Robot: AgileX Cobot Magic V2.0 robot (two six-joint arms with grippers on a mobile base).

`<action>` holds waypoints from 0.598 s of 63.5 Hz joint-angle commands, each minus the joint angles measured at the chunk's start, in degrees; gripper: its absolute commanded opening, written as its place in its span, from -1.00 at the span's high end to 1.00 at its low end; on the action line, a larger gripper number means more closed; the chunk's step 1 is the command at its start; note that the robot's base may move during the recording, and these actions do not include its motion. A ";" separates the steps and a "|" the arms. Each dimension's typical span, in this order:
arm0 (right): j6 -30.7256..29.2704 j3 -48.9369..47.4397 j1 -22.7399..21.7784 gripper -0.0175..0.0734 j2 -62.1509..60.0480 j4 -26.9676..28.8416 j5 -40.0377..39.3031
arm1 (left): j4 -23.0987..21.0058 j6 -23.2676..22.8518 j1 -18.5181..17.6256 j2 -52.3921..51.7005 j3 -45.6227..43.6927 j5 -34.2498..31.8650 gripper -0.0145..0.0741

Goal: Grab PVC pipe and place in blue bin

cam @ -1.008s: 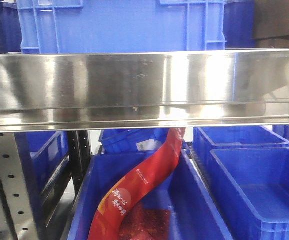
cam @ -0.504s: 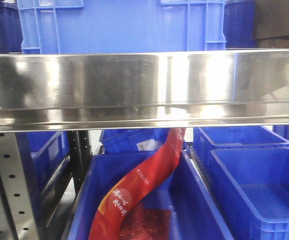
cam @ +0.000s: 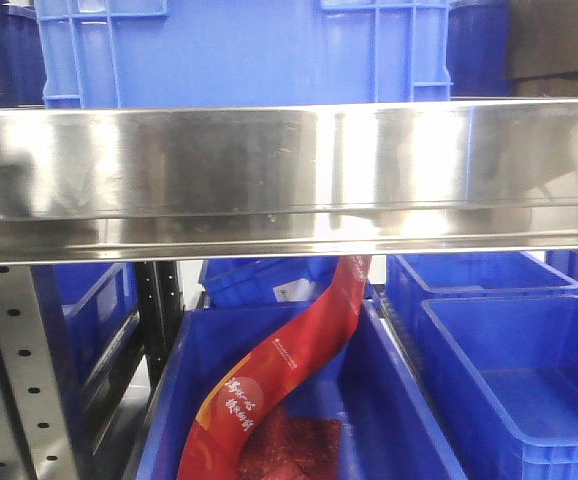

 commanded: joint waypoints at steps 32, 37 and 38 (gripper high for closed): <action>-0.01 0.02 0.14 0.98 -0.15 -0.26 -0.96 | 0.45 -0.38 0.10 -0.33 -0.13 -0.77 0.92; -0.01 0.02 0.14 0.98 -0.15 -0.26 -0.96 | 0.45 -0.38 0.10 -0.33 -0.13 -0.77 0.92; -0.01 0.02 0.14 0.98 -0.15 -0.26 -0.96 | 0.45 -0.38 0.10 -0.33 -0.13 -0.77 0.92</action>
